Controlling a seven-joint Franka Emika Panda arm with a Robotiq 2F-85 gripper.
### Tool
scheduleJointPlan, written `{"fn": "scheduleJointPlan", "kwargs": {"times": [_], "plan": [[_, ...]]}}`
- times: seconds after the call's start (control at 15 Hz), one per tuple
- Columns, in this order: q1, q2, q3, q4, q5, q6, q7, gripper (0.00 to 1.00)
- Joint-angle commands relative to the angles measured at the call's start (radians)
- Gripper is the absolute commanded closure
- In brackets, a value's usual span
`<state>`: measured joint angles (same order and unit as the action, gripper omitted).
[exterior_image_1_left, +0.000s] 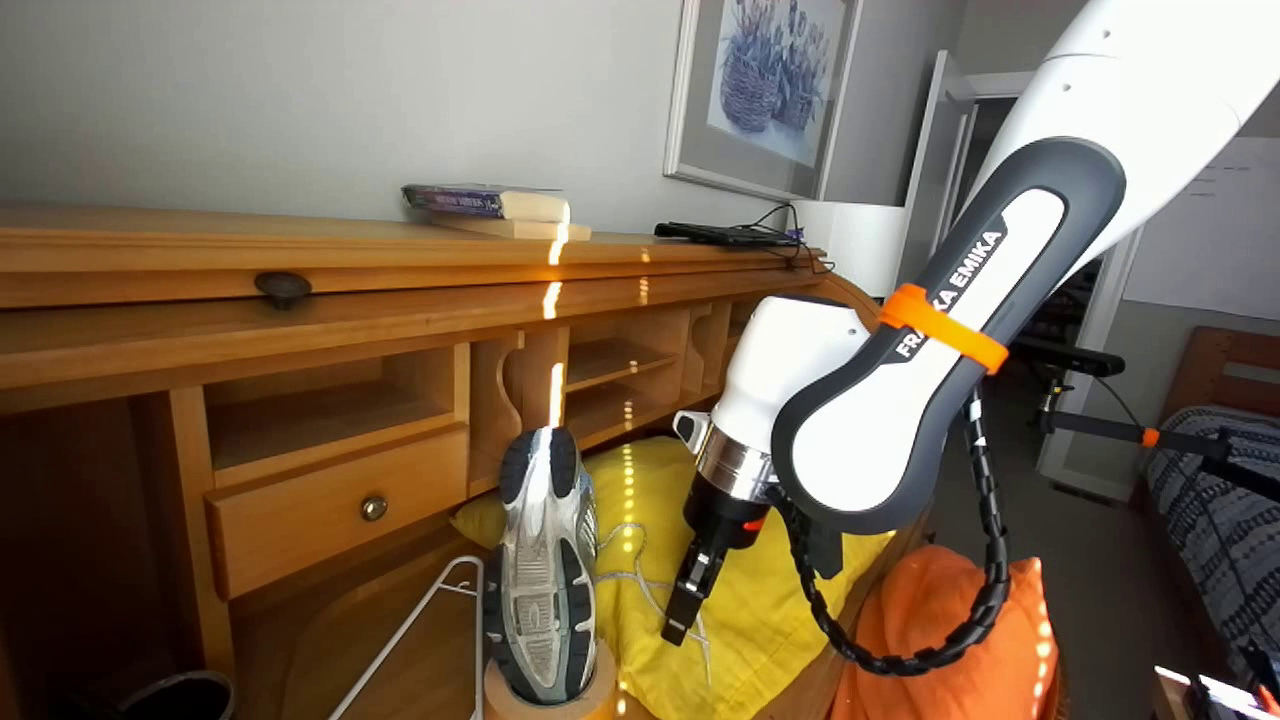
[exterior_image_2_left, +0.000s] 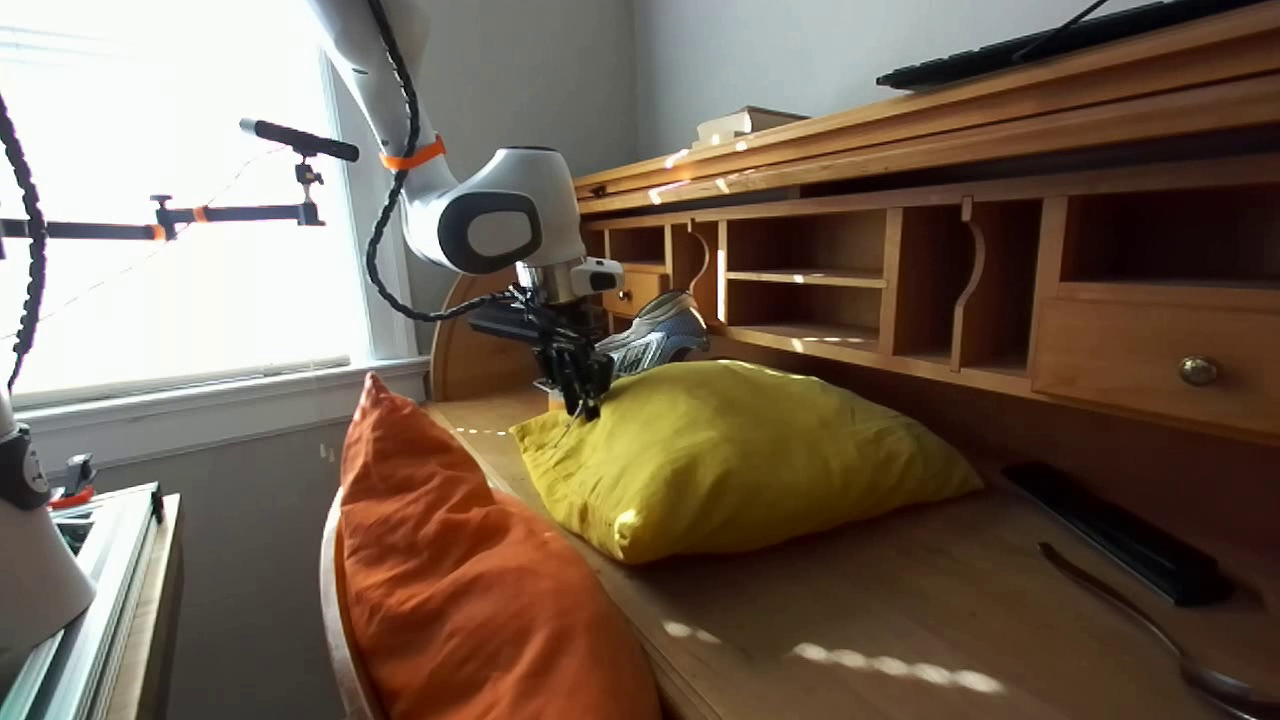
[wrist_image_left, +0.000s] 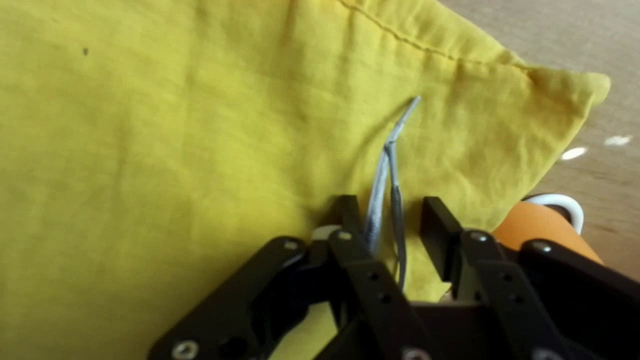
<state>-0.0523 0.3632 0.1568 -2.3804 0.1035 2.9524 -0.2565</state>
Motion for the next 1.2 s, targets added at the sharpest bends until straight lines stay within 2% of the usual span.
{"fn": "scheduleJointPlan", "kwargs": {"times": [0.0,0.07,0.33,0.6,0.8,1.13], "plan": [[-0.008,0.012,0.005,0.008,-0.013,0.007,0.024,0.79],[-0.007,0.012,0.005,0.008,-0.014,0.006,0.024,0.81],[-0.009,0.010,0.008,0.008,-0.011,0.006,0.025,0.76],[-0.017,0.005,0.019,0.006,-0.002,0.002,0.020,0.78],[-0.020,-0.002,0.028,0.002,0.003,0.001,0.017,0.85],[-0.025,-0.011,0.043,-0.002,0.007,0.000,0.015,0.84]]}}
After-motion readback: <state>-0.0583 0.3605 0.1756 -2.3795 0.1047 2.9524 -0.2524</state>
